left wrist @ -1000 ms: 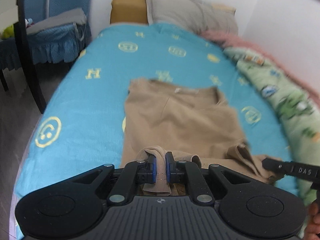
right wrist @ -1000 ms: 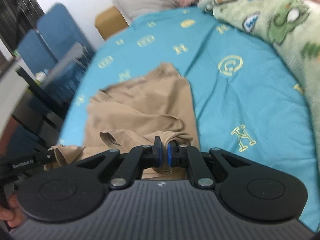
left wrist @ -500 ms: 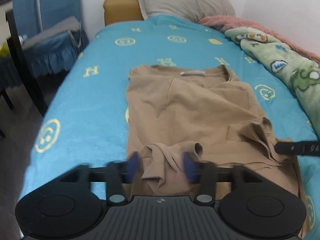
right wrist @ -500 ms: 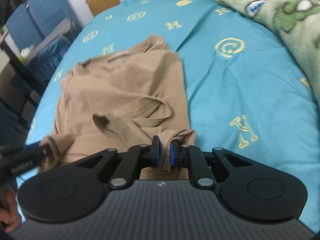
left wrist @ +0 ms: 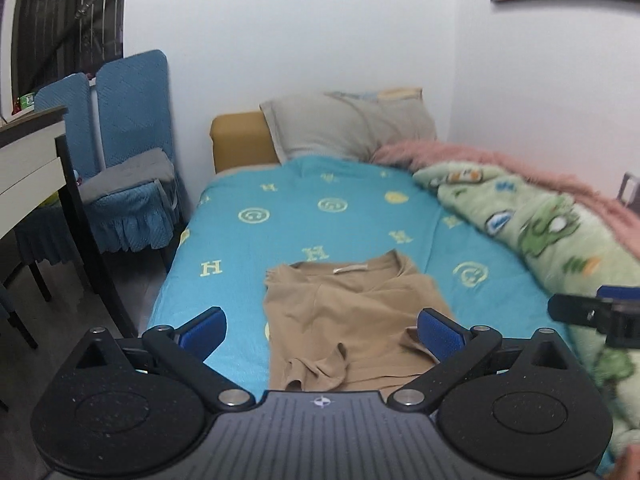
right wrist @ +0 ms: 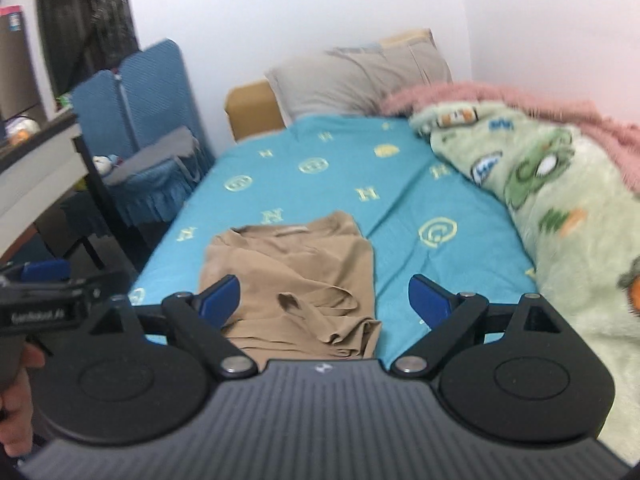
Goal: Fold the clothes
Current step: 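Open both grippers and release the folded tan T-shirt, then grasp the folded T-shirt edge with the left gripper while the right gripper grasps beside it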
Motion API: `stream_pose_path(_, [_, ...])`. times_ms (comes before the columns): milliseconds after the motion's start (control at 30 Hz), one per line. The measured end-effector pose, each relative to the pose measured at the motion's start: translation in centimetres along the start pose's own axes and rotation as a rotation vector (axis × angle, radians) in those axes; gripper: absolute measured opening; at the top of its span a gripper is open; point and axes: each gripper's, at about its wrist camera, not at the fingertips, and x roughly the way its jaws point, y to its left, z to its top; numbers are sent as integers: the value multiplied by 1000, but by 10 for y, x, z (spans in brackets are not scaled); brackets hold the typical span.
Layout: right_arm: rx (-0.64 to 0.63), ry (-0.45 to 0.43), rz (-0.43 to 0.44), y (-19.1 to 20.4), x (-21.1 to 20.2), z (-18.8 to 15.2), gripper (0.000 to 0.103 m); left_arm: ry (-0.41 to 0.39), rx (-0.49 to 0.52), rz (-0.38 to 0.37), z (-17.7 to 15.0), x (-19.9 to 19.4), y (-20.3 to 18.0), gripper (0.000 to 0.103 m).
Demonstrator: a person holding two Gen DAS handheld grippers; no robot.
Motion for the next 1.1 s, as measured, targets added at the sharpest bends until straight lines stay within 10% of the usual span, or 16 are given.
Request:
stream_pose_path(367, [-43, -117, 27, 23, -57, -51, 93, -103, 6, -7, -58, -73, -3, 103])
stream_pose_path(767, [-97, -102, -23, 34, -42, -74, 93, -66, 8, 25, -98, -45, -2, 103])
stream_pose_path(1100, [15, -19, -30, 16, -33, -76, 93, 271, -273, -135, -121, 20, 26, 102])
